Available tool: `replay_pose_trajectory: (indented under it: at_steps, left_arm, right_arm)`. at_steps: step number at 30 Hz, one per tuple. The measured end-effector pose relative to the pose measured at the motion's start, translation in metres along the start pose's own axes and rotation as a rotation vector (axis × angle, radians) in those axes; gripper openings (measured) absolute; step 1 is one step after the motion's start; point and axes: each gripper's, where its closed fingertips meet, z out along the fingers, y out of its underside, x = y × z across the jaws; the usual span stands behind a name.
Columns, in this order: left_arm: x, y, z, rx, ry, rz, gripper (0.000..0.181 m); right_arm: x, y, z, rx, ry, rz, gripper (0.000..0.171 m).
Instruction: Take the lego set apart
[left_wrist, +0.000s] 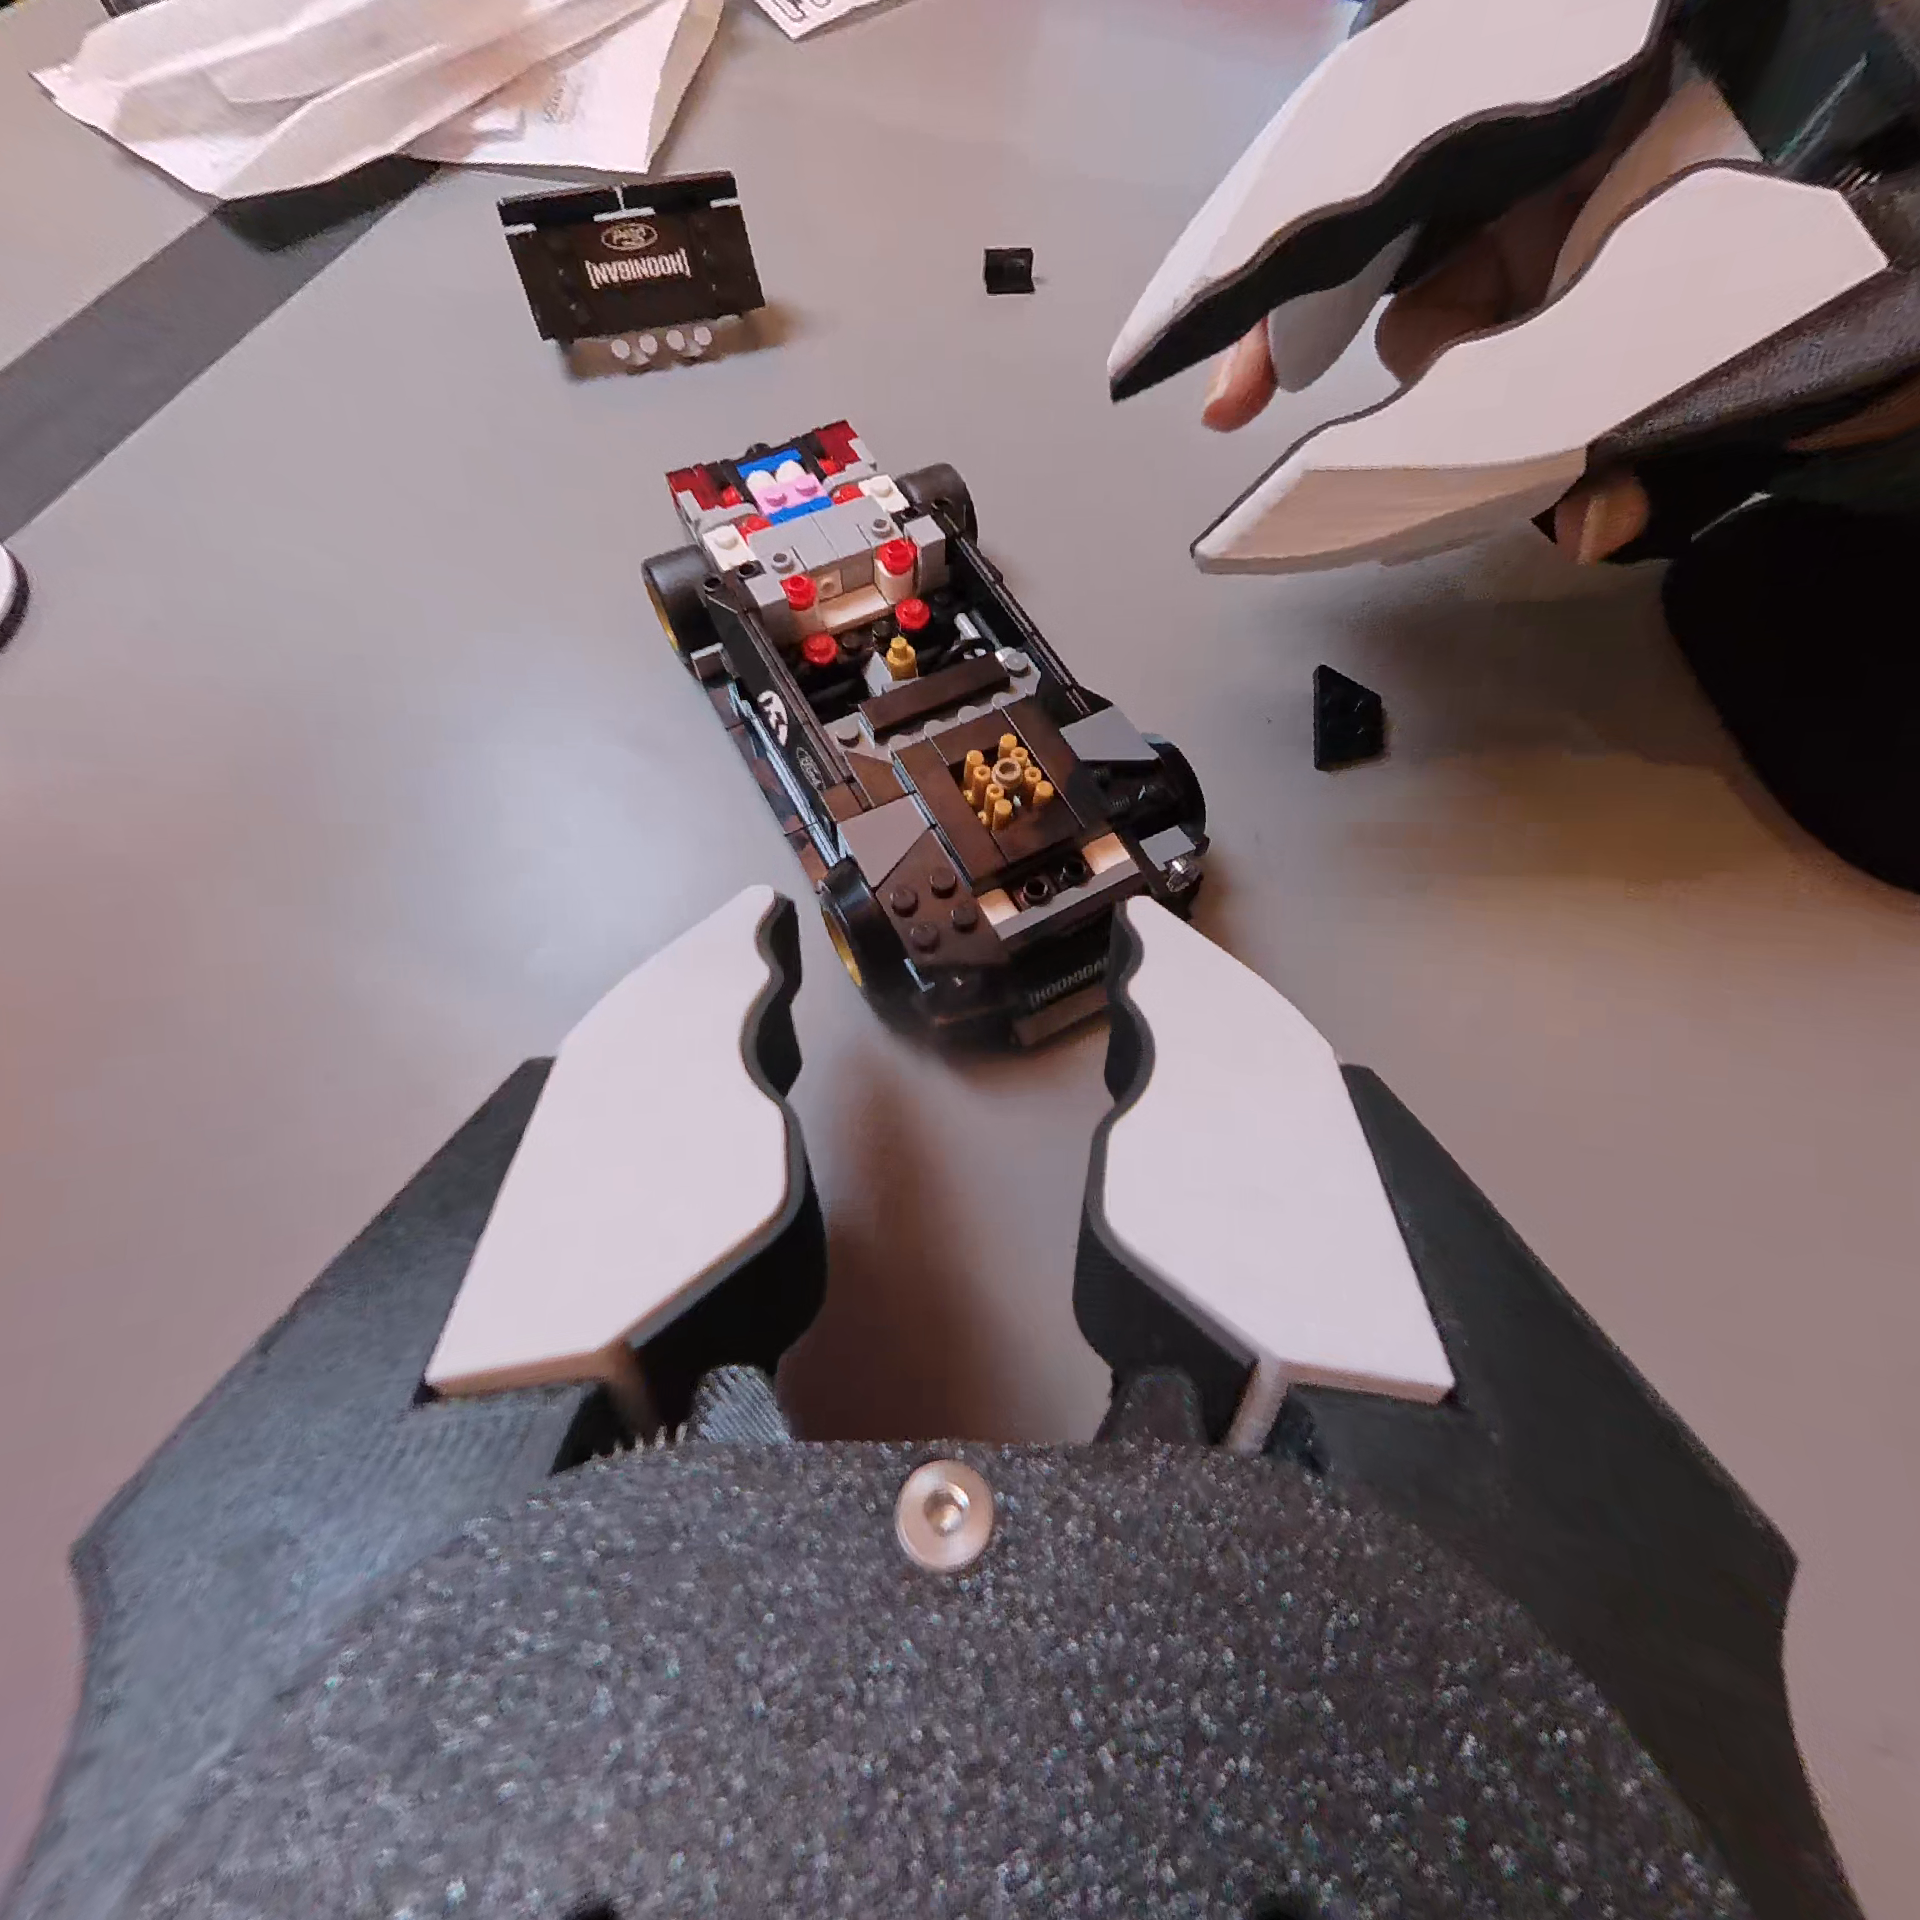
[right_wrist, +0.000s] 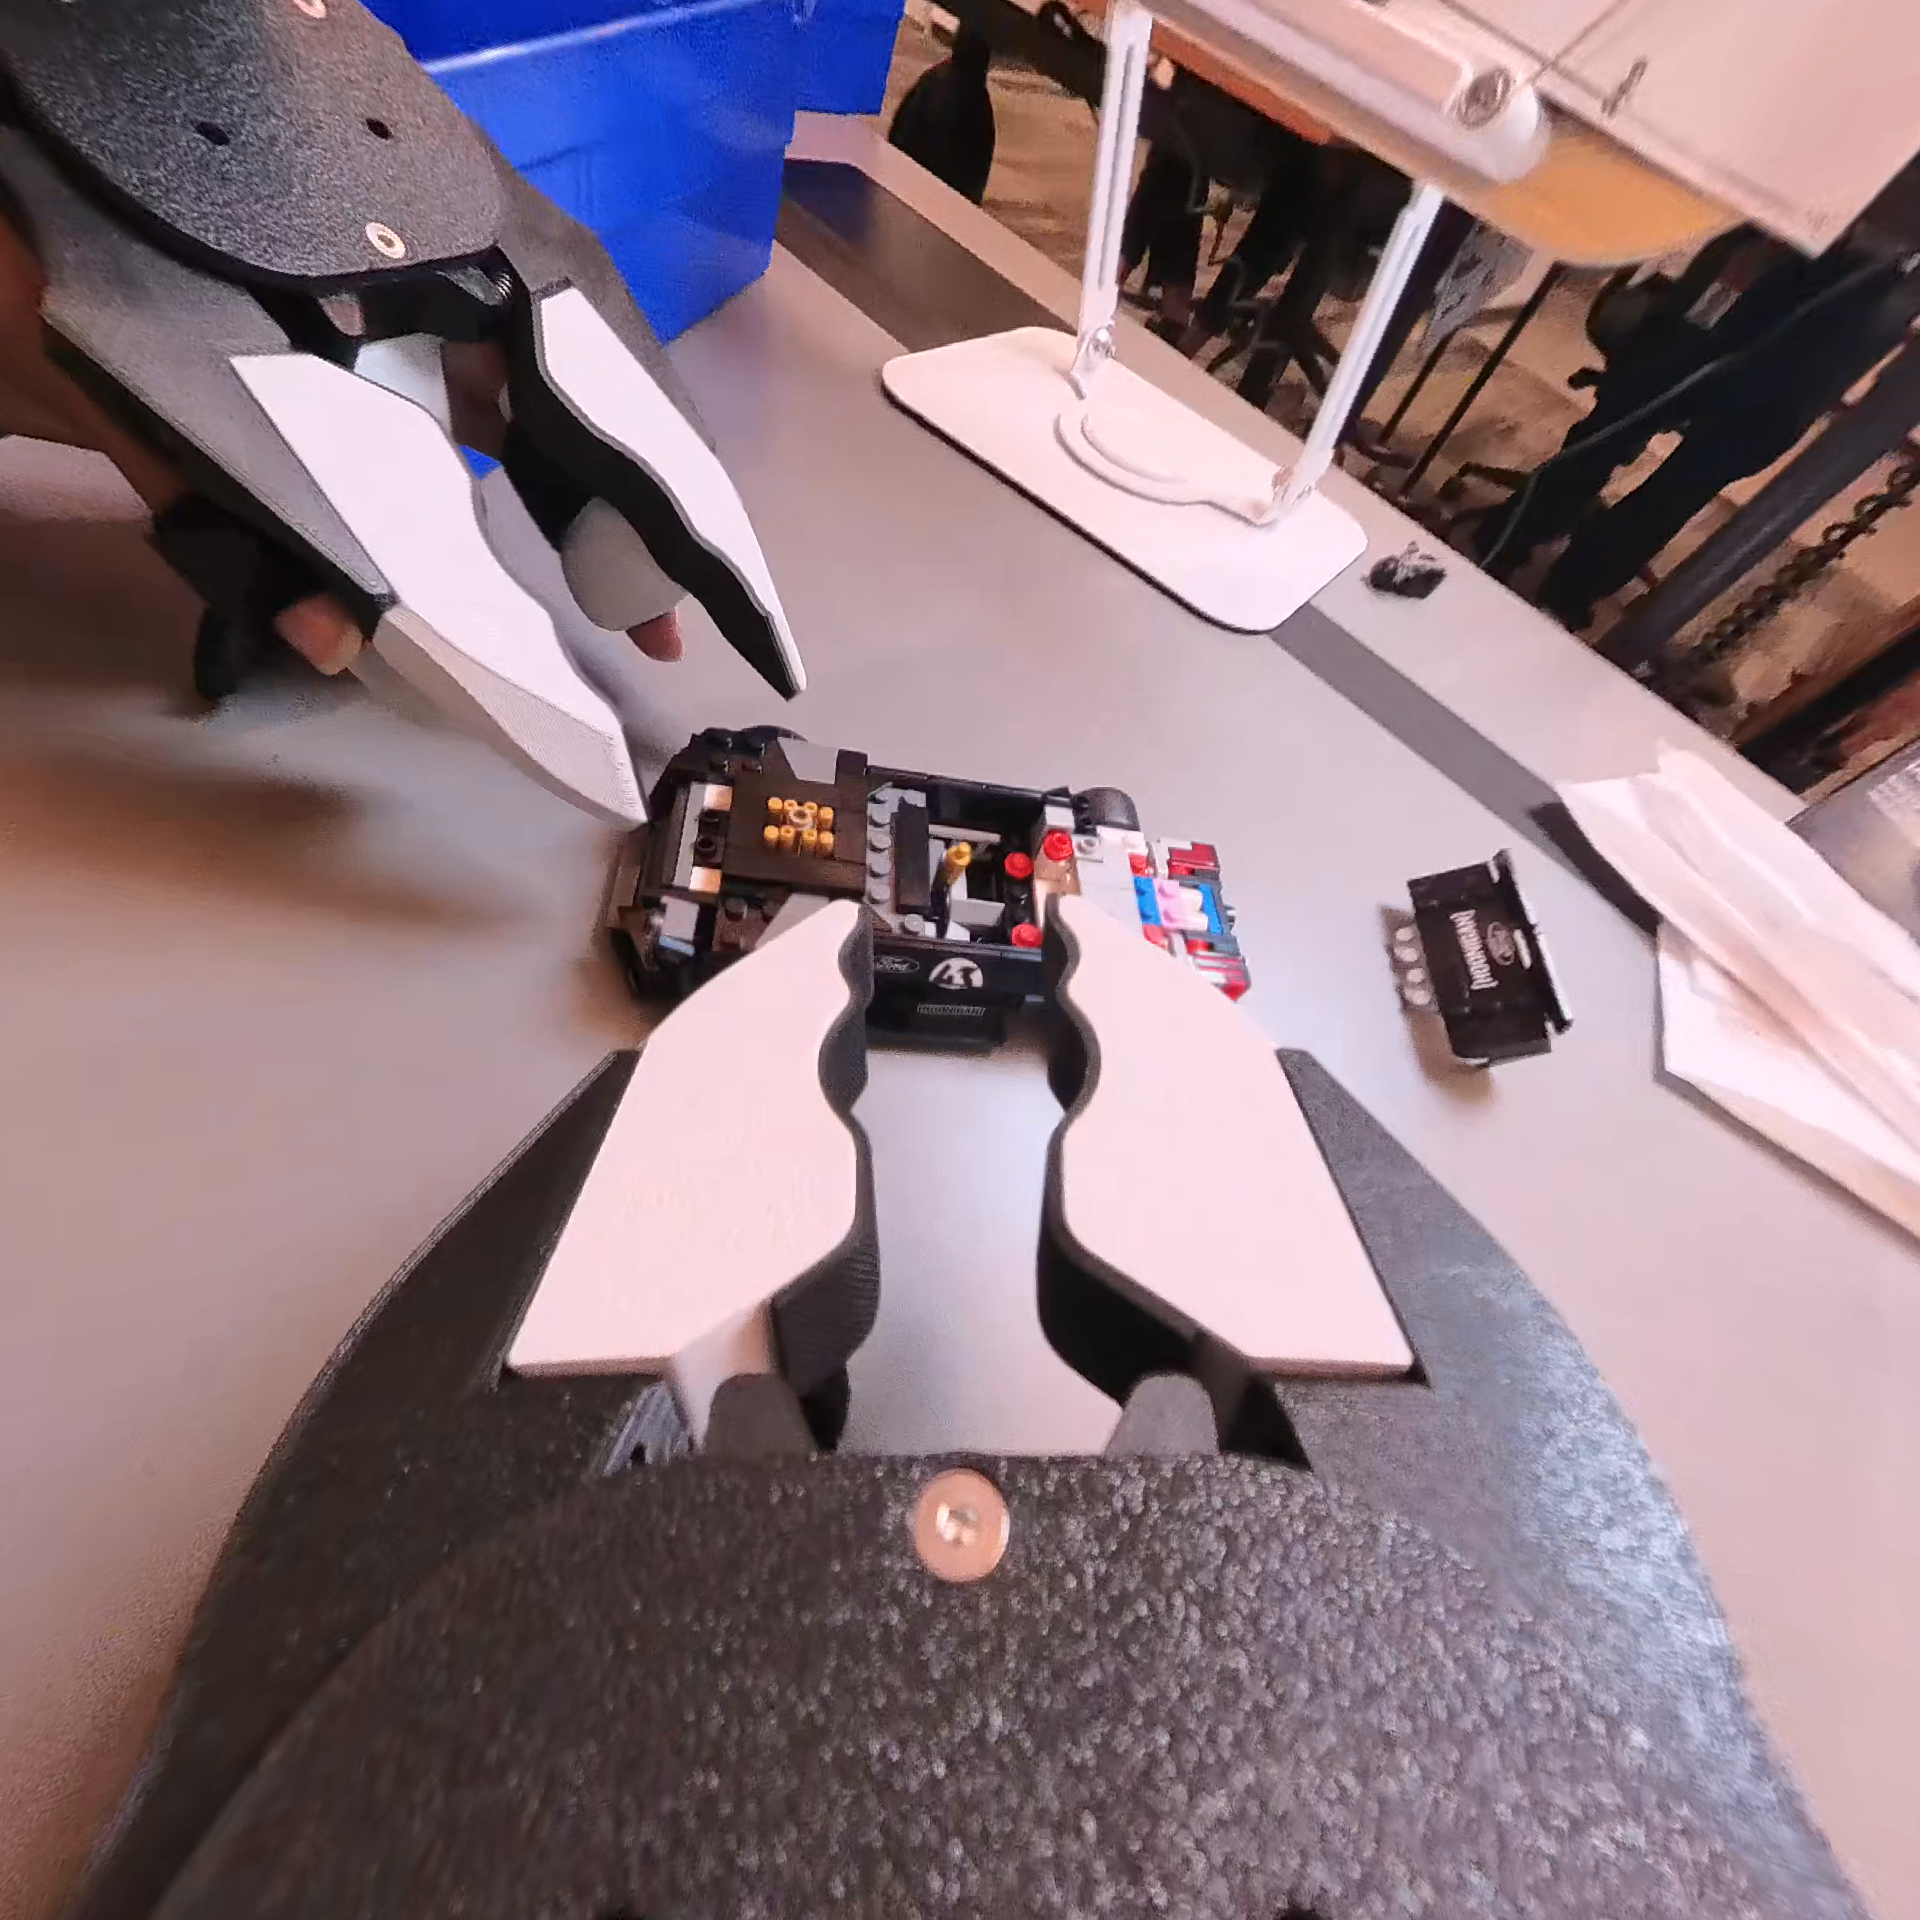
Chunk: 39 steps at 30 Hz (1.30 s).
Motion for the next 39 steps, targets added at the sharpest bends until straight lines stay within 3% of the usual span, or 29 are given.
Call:
replay_pose_trajectory:
  at_steps: [4,16,29,30,31,32,39]
  left_arm:
    - [0.002,-0.002,0.003,0.021,0.033,-0.038,0.057]
    - [0.006,0.001,0.010,0.007,0.056,-0.019,0.061]
    - [0.006,0.001,0.008,0.020,0.060,-0.045,0.060]
    - [0.006,0.001,0.008,0.020,0.056,-0.043,0.060]
    - [0.007,0.001,0.008,0.021,0.055,-0.039,0.061]
    - [0.006,0.001,0.008,0.019,0.052,-0.035,0.060]
    - [0.005,0.002,0.005,0.023,0.047,-0.038,0.057]
  right_arm:
    - [-0.010,0.004,0.004,-0.013,-0.062,0.007,0.021]
    - [-0.033,0.019,0.022,-0.201,-0.177,0.188,0.020]
    - [-0.035,0.020,0.023,-0.367,-0.133,0.166,0.017]
    - [-0.036,0.019,0.024,-0.374,-0.139,0.147,0.017]
    - [-0.040,0.018,0.024,-0.369,-0.162,0.132,0.003]
    - [-0.041,0.017,0.025,-0.361,-0.159,0.128,0.000]
    - [-0.025,0.008,0.022,-0.294,-0.106,0.157,0.000]
